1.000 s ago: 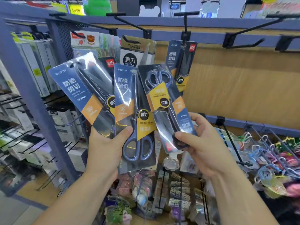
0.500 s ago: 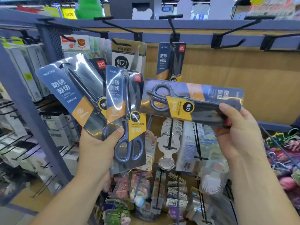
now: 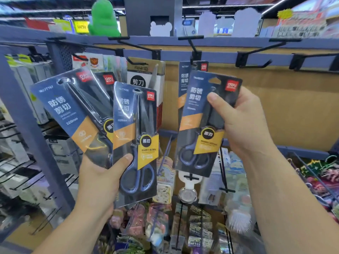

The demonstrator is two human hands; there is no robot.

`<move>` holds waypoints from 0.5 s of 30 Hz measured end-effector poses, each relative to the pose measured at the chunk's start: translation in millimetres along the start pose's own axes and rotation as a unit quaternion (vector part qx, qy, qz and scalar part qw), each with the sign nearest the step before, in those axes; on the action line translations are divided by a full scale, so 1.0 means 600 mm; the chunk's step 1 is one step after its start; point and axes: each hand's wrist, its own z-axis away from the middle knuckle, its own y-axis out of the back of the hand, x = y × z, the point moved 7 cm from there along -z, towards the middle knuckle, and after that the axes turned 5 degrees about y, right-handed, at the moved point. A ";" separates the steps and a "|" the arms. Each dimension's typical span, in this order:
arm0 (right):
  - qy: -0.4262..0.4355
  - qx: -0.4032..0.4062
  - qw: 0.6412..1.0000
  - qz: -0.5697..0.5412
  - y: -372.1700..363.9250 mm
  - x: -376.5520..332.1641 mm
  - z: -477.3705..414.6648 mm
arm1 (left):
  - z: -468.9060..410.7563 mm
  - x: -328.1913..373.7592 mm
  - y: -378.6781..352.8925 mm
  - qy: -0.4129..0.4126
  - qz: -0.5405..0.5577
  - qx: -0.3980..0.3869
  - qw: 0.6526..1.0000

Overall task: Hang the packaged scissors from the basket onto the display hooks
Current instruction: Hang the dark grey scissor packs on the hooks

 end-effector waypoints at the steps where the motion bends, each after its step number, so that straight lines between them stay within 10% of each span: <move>1: 0.016 -0.014 1.000 0.018 -0.014 -0.010 -0.008 | -0.002 0.000 0.000 0.000 0.001 -0.003 1.000; 15: 0.025 -0.008 0.999 0.023 -0.061 -0.016 -0.071 | -0.017 0.015 -0.017 -0.001 0.022 -0.037 0.999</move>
